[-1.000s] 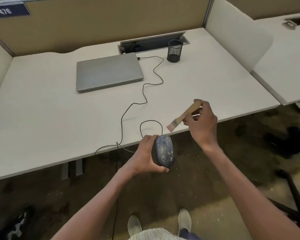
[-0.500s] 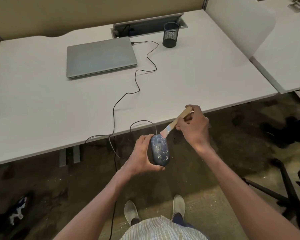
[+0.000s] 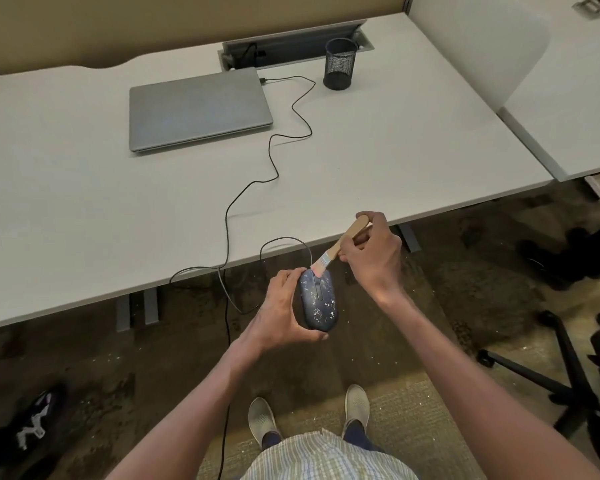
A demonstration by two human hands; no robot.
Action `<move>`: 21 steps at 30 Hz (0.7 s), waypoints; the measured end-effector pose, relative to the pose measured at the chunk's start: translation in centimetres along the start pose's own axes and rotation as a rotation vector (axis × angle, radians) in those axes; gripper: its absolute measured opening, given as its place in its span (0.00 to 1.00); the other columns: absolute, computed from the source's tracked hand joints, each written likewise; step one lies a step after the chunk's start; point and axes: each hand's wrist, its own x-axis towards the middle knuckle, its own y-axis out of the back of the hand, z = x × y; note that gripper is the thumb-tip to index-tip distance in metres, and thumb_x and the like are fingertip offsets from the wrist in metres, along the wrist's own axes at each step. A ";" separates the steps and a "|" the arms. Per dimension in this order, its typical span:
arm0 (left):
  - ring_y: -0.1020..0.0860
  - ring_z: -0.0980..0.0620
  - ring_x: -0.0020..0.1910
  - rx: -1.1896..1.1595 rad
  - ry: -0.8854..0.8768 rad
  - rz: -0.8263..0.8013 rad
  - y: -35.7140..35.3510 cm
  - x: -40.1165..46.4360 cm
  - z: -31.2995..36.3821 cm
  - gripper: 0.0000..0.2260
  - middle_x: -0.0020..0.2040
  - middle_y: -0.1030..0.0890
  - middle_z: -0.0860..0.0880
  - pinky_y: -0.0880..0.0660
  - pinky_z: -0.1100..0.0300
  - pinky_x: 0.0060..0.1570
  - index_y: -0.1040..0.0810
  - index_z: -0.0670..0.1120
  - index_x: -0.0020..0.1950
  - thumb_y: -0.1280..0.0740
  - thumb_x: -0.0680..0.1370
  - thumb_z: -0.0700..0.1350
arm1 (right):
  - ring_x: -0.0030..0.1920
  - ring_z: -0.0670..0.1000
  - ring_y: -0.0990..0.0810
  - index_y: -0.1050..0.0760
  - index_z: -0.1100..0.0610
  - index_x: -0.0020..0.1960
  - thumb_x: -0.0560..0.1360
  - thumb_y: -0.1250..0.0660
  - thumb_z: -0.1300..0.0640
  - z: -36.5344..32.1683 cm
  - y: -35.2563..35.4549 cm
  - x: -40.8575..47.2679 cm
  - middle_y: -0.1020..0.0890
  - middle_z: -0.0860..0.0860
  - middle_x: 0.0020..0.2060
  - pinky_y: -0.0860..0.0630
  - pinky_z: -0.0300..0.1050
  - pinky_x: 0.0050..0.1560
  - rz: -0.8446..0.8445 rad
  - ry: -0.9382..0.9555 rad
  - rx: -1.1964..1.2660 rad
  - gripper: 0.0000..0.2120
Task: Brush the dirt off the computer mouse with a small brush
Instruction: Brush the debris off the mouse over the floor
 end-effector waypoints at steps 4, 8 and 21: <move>0.39 0.62 0.64 0.006 -0.013 0.024 0.0 -0.1 -0.2 0.56 0.69 0.38 0.55 0.35 0.65 0.67 0.43 0.52 0.77 0.25 0.56 0.70 | 0.40 0.49 0.14 0.28 0.56 0.63 0.76 0.28 0.60 -0.3 0.1 0.0 0.16 0.52 0.43 0.15 0.48 0.43 0.000 0.013 -0.021 0.18; 0.38 0.59 0.66 0.024 -0.015 0.030 -0.1 -0.2 -0.2 0.56 0.70 0.37 0.53 0.33 0.61 0.69 0.42 0.51 0.77 0.25 0.56 0.70 | 0.39 0.50 0.15 0.28 0.57 0.63 0.77 0.29 0.61 -0.3 0.6 -0.2 0.17 0.52 0.41 0.15 0.46 0.41 0.021 0.055 -0.076 0.17; 0.39 0.59 0.66 0.053 -0.016 0.052 -0.2 -1.4 0.1 0.56 0.70 0.36 0.50 0.31 0.57 0.71 0.41 0.49 0.77 0.25 0.56 0.69 | 0.41 0.51 0.14 0.29 0.58 0.66 0.78 0.30 0.60 0.0 0.8 -1.2 0.16 0.53 0.44 0.15 0.46 0.43 0.008 0.080 -0.062 0.18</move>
